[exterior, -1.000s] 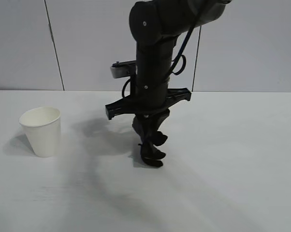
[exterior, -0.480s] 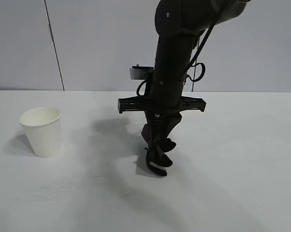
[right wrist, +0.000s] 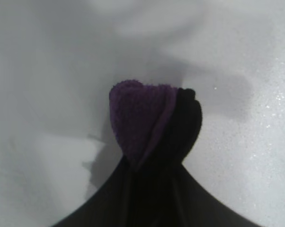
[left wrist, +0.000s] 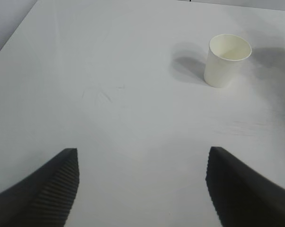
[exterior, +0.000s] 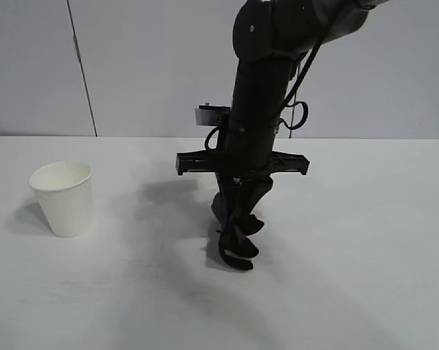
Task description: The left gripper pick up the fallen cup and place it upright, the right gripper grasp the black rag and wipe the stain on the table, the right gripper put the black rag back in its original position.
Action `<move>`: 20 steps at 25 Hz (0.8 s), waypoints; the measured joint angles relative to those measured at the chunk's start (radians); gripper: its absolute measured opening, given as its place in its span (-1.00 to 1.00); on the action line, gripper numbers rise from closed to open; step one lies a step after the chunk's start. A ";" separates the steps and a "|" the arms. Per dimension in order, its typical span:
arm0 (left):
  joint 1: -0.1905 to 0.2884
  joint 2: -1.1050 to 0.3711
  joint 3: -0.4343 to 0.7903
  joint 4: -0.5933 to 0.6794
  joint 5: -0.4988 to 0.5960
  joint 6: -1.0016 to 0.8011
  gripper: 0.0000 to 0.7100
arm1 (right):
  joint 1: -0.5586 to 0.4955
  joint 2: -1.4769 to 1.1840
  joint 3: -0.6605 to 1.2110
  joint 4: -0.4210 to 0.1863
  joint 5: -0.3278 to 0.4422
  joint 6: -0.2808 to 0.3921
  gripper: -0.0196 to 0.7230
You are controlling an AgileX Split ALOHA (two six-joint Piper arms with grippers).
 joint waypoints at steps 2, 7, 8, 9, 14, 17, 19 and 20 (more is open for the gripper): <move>0.000 0.000 0.000 0.000 0.000 0.000 0.52 | 0.000 0.000 0.000 0.004 0.000 0.000 0.11; 0.000 0.000 0.000 0.000 0.000 0.000 0.52 | 0.000 0.000 0.000 0.006 0.012 0.000 0.56; 0.000 0.000 0.000 0.000 0.000 0.000 0.52 | 0.000 0.000 0.000 0.006 0.012 0.000 0.57; 0.000 0.000 0.000 0.000 0.000 0.000 0.52 | 0.000 0.000 0.000 0.007 0.013 0.000 0.58; 0.000 0.000 0.000 0.000 0.000 0.000 0.52 | 0.000 -0.008 0.000 0.013 0.015 -0.002 0.59; 0.000 0.000 0.000 0.000 0.000 0.000 0.52 | 0.000 -0.041 0.000 0.007 0.018 -0.015 0.59; 0.000 0.000 0.000 0.000 0.000 0.000 0.52 | 0.000 -0.080 0.000 -0.004 0.023 -0.018 0.59; 0.000 0.000 0.000 0.000 0.000 0.000 0.52 | 0.000 -0.104 0.000 -0.010 0.032 -0.018 0.59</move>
